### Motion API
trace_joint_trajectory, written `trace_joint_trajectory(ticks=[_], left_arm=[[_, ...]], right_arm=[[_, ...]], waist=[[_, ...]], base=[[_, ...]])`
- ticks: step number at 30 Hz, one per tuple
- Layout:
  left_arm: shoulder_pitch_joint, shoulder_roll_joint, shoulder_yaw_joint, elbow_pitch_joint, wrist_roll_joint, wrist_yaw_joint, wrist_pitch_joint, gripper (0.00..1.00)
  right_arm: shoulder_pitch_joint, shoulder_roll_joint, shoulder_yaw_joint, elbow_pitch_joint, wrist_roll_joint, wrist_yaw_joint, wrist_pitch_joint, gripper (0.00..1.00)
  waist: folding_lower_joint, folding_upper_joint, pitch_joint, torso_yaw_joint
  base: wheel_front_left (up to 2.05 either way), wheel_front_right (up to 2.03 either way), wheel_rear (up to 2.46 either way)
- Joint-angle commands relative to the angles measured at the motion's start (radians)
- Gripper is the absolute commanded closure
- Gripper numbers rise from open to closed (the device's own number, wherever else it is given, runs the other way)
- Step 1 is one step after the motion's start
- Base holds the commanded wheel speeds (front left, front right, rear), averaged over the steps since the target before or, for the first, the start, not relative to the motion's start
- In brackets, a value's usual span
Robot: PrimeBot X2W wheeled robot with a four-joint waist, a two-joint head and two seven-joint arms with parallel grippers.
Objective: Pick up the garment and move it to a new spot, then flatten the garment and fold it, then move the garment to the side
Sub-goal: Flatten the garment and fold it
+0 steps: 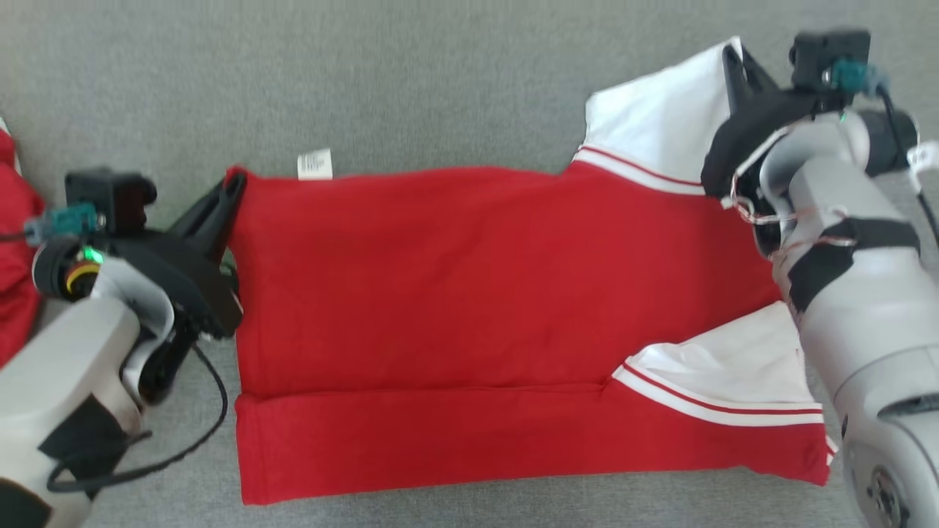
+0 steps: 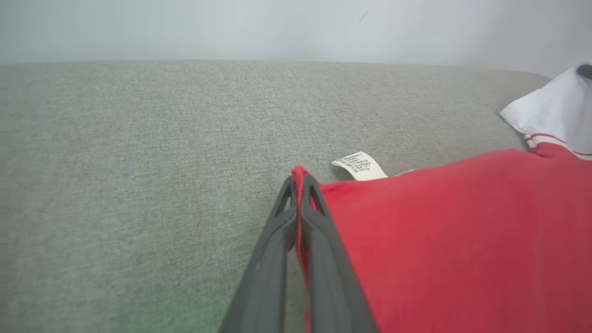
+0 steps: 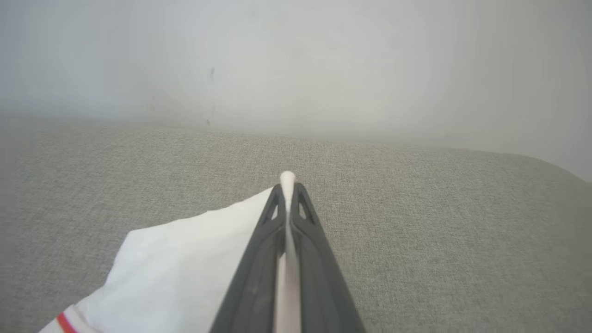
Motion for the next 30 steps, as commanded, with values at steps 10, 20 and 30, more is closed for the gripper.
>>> trace_joint_trajectory(ticks=[10, 20, 30], left_arm=[[0.137, 0.008, 0.013, 0.027, -0.017, 0.008, -0.079, 1.0], [0.288, -0.015, 0.122, -0.096, 0.062, 0.071, -0.107, 1.0], [0.487, -0.075, 0.325, -0.233, 0.238, 0.105, -0.106, 1.0]], right_arm=[[0.221, -0.002, 0.071, -0.146, 0.161, -0.002, -0.092, 1.0], [0.553, -0.062, 0.103, -0.5, 0.317, -0.002, -0.095, 1.0], [0.875, -0.057, -0.003, -0.802, 0.359, -0.002, -0.096, 1.0]], waist=[[0.0, 0.0, -0.131, -0.054], [0.0, 0.0, -0.174, -0.064], [0.0, 0.0, -0.198, -0.056]], base=[[0.0, 0.0, 0.0], [0.0, 0.0, 0.0], [0.0, 0.0, 0.0]])
